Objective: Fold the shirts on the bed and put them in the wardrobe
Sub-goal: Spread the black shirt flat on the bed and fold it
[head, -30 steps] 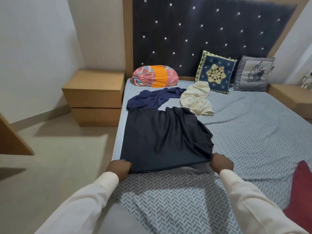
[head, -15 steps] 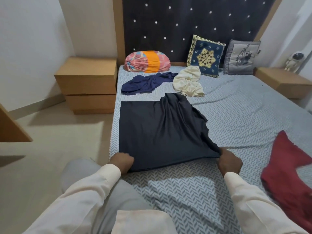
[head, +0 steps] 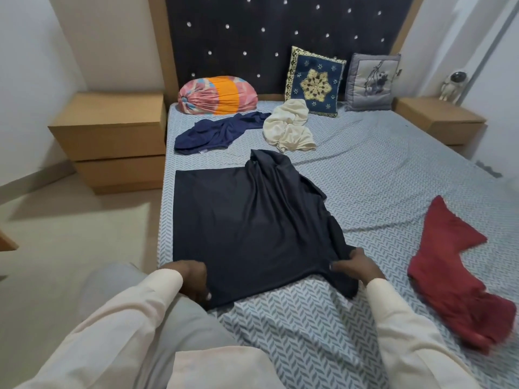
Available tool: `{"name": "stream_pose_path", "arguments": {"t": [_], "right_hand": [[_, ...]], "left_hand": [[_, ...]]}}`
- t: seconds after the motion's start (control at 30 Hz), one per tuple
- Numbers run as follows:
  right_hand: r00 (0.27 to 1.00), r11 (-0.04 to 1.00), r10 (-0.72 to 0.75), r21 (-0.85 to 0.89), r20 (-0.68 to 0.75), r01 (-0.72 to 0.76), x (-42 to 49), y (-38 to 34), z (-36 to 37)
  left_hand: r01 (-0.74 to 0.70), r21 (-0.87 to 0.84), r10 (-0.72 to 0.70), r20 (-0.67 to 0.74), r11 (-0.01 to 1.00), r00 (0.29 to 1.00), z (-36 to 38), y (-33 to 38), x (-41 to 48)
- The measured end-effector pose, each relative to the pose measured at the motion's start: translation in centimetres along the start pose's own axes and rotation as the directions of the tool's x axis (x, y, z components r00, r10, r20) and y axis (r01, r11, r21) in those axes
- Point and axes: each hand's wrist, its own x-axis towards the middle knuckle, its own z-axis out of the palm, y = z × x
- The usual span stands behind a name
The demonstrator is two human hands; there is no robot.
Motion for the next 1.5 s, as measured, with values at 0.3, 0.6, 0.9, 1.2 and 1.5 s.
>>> {"name": "stream_pose_path", "arguments": {"t": [0.3, 0.6, 0.9, 1.2, 1.5], "right_hand": [[0.994, 0.988, -0.054, -0.148, -0.090, 0.040, 5.6, -1.6, -0.4], [0.930, 0.957, 0.285, 0.120, -0.232, -0.263, 4.0, 2.3, -3.8], [0.948, 0.979, 0.184, 0.139, -0.260, -0.152, 7.2, -0.3, -4.3], [0.972, 0.973, 0.119, 0.218, -0.202, -0.073, 13.1, -2.5, -3.0], [0.896, 0.942, 0.318, 0.213, -0.311, -0.260, 12.5, -0.4, -3.7]], "left_hand": [[-0.058, -0.120, 0.008, -0.385, 0.991, 0.923, -1.5, 3.0, 5.4], [0.128, -0.068, -0.140, -0.233, 0.989, 0.962, -4.0, 4.5, 8.3], [0.203, -0.022, -0.203, -0.198, 0.979, 0.959, -5.1, 6.1, 10.1], [0.237, -0.049, -0.242, -0.228, 0.970, 0.943, -4.9, 6.6, 10.4], [0.259, -0.041, -0.262, -0.159, 0.965, 0.952, -5.9, 7.2, 11.2]]}}
